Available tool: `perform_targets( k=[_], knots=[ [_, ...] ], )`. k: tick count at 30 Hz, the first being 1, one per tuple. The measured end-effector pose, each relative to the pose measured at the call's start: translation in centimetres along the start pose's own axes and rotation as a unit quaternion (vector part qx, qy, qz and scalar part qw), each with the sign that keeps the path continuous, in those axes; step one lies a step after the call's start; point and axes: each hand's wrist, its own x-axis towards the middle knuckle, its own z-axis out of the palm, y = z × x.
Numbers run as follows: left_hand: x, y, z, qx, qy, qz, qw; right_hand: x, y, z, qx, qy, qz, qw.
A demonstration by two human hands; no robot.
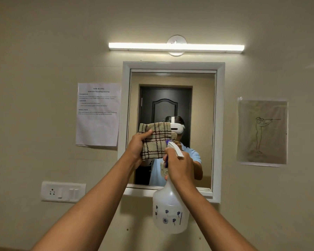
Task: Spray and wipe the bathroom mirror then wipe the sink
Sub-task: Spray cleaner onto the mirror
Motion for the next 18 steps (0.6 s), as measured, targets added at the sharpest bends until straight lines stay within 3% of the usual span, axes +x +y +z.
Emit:
perform_targets(
  k=[5, 18],
  knots=[
    [0.2, -0.1, 0.0, -0.002, -0.004, -0.013, 1.000, -0.6, -0.2, 0.9, 0.004, -0.016, -0.036, 0.999],
    [-0.1, 0.5, -1.1, -0.008, 0.018, -0.010, 1.000, -2.9, 0.4, 3.6, -0.027, -0.059, -0.021, 0.998]
  ],
)
